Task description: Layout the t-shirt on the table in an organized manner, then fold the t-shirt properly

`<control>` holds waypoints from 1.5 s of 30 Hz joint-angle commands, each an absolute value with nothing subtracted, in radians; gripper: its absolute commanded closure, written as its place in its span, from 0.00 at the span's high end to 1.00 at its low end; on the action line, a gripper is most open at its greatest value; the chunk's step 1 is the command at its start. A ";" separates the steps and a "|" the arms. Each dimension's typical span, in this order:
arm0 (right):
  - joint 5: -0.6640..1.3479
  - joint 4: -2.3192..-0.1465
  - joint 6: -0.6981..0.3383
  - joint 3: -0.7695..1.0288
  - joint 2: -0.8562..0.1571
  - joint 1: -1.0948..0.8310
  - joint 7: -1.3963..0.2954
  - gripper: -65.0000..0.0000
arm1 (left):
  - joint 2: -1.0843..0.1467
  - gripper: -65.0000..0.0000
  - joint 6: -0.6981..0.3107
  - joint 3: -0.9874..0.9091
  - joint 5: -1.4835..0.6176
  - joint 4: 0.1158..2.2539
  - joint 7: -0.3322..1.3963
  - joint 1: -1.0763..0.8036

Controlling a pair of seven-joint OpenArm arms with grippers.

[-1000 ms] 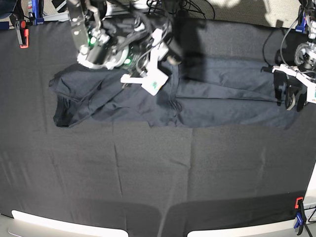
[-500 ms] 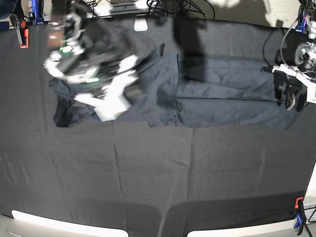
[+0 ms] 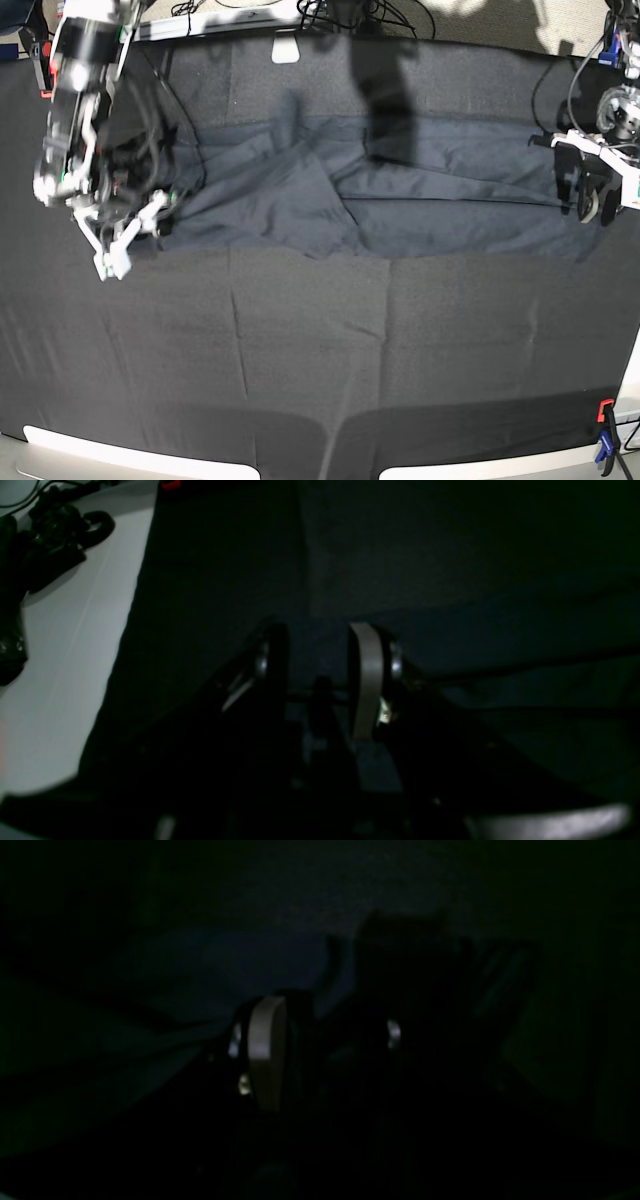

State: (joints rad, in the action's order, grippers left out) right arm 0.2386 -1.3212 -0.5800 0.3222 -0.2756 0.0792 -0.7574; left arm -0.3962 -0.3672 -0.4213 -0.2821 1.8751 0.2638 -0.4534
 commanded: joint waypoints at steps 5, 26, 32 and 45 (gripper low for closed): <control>0.236 -1.283 -0.576 0.326 -0.299 0.157 -0.760 0.37 | -0.410 0.27 -0.360 -0.430 -0.289 1.891 0.239 -0.449; 0.743 -1.639 -0.677 0.438 -0.295 0.159 -1.115 0.37 | -0.361 0.32 -0.272 -0.430 -0.337 1.755 0.336 -0.360; 0.788 -1.639 -0.682 0.437 -0.274 0.138 -1.115 0.37 | -0.360 0.32 -0.353 -0.430 -0.427 1.597 0.405 -0.219; 0.789 -1.639 -0.682 0.429 -0.274 0.130 -1.115 0.37 | -0.371 0.32 -0.337 -0.430 -0.266 1.303 0.478 -0.011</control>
State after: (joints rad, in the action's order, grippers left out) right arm 0.7639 -1.6188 -0.6708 0.4263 -0.2604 0.1108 -1.1320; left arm -0.3500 -0.3416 -0.4248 -0.2573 1.2858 0.4976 -0.0227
